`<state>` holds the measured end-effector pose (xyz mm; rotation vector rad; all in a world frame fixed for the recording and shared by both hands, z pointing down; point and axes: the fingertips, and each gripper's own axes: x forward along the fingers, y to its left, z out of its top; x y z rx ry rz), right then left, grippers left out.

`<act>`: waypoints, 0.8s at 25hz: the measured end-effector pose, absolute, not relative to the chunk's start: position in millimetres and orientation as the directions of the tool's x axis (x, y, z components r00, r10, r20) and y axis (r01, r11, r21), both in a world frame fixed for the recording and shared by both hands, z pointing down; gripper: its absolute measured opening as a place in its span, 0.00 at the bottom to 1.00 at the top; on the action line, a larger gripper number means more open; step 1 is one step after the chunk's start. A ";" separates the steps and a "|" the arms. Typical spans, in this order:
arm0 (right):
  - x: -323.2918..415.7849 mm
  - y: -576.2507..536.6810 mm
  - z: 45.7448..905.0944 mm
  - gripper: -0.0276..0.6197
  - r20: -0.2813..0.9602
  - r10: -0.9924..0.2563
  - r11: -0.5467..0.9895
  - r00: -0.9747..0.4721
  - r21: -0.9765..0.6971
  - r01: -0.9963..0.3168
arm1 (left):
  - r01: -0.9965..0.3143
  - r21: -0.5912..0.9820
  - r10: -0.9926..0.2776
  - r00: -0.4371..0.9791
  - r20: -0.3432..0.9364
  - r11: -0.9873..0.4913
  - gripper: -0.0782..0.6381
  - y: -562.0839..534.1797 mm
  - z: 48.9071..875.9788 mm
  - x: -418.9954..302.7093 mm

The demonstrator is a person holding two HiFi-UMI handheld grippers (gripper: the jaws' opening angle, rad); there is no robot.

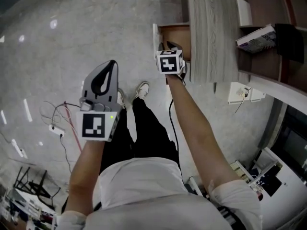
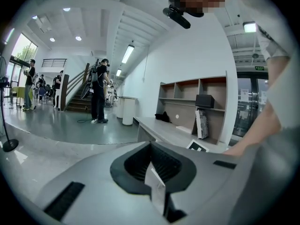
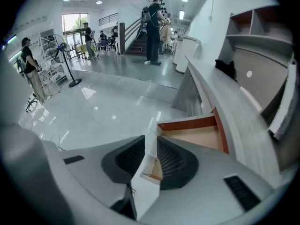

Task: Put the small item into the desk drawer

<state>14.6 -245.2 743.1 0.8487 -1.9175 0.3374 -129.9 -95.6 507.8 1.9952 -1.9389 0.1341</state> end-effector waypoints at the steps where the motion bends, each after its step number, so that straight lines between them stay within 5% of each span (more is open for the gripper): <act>1: 13.2 -243.9 736.1 0.17 0.859 -0.423 0.717 -0.289 0.122 -0.687 | -0.983 0.182 -0.951 0.055 0.306 0.002 0.13 -92.9 503.0 -130.5; 8: 7.4 -233.9 676.2 0.08 0.798 -0.485 0.697 -0.356 0.107 -0.709 | -0.987 0.159 -0.965 0.044 0.258 -0.003 0.13 -74.1 465.2 -135.8; 20: 5.0 -224.8 533.0 0.08 0.586 -0.620 0.685 -0.521 0.082 -0.724 | -0.994 0.101 -0.986 0.059 0.154 -0.044 0.13 -60.7 393.0 -143.6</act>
